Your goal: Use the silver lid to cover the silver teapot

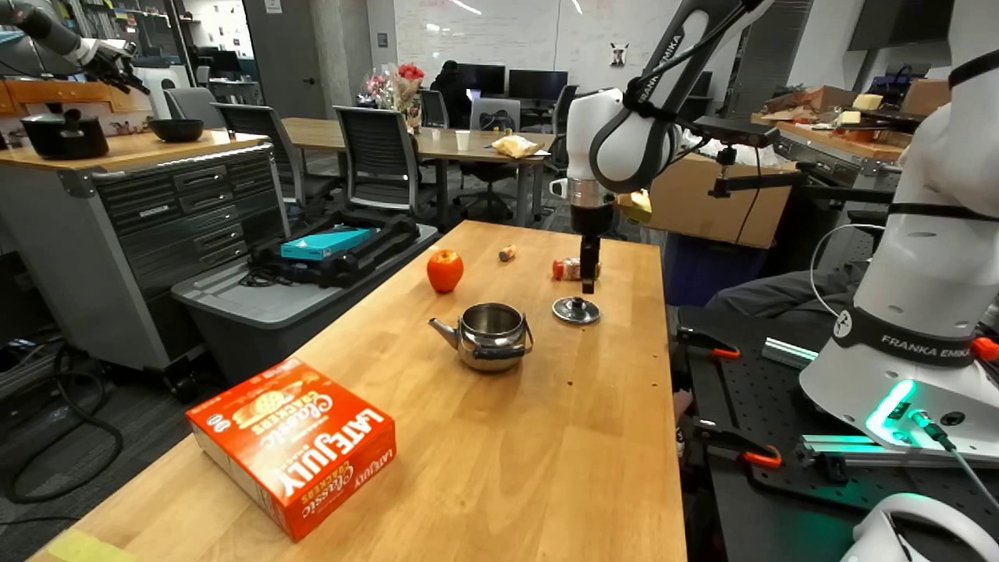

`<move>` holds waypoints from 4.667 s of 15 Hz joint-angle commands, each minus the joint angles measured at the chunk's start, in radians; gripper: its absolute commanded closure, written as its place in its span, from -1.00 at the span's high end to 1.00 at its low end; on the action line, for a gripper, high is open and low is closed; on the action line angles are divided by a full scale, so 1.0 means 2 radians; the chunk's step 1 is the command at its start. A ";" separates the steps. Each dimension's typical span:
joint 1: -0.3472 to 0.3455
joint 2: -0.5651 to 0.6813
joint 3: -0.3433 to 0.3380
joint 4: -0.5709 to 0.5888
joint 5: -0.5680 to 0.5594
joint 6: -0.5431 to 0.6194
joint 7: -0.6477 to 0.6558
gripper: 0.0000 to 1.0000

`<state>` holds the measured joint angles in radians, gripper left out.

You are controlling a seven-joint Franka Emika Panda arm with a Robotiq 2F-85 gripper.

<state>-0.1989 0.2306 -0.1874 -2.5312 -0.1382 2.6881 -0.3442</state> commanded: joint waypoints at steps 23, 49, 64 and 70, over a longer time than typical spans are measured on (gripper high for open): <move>-0.079 0.065 0.098 0.004 0.043 0.098 -0.134 0.09; -0.058 -0.016 0.102 -0.007 0.067 0.048 -0.088 -0.86; 0.040 -0.063 0.109 0.016 0.101 -0.011 0.027 -0.86; 0.071 -0.056 0.113 0.038 0.118 -0.015 0.061 -0.86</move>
<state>-0.0811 0.1299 0.0321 -2.4819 0.0736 2.6922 -0.2625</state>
